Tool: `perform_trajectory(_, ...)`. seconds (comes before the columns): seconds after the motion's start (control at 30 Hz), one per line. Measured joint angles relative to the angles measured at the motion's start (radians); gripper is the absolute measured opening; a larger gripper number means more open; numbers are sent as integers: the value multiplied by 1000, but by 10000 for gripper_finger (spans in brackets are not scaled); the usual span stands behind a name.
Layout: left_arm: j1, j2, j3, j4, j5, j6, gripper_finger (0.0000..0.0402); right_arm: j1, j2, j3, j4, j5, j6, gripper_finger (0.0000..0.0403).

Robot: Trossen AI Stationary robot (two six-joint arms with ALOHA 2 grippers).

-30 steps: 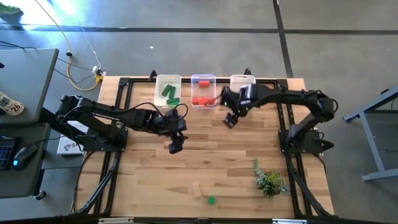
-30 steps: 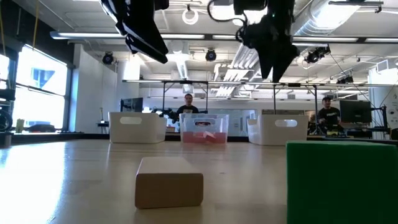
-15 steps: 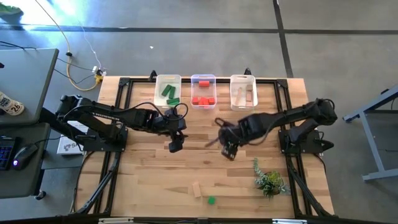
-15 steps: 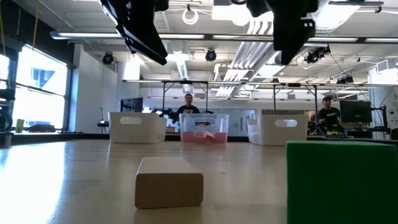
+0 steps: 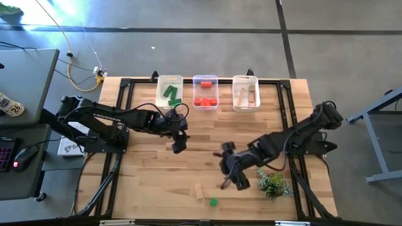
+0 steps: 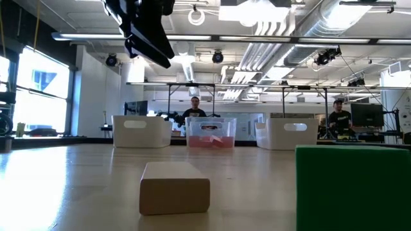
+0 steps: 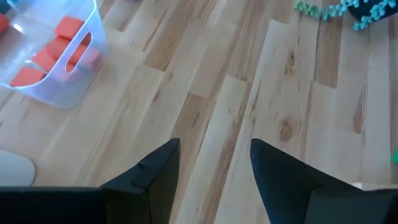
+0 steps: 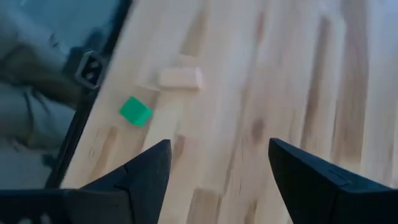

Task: Sort & place blocks by color
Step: Put the green block into the left white bin

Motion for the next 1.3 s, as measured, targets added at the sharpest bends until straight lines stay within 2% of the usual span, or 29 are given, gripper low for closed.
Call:
perform_trajectory(0.17,0,0,0,0,0,-18,182,39,0,0,93,-25,-211,256)
perform_trajectory(0.37,0,0,0,0,0,-18,182,47,12,0,239,-55,-306,256)
perform_trajectory(0.57,0,0,0,0,0,-18,182,48,82,0,325,-113,-339,256)
perform_trajectory(0.77,0,0,0,0,1,-18,182,47,169,0,332,-116,-348,256)
perform_trajectory(1.1,0,0,0,0,2,-18,182,49,297,-1,354,-206,-350,256)
perform_trajectory(1.3,0,0,0,0,1,-18,182,70,358,-2,388,-209,-350,256)
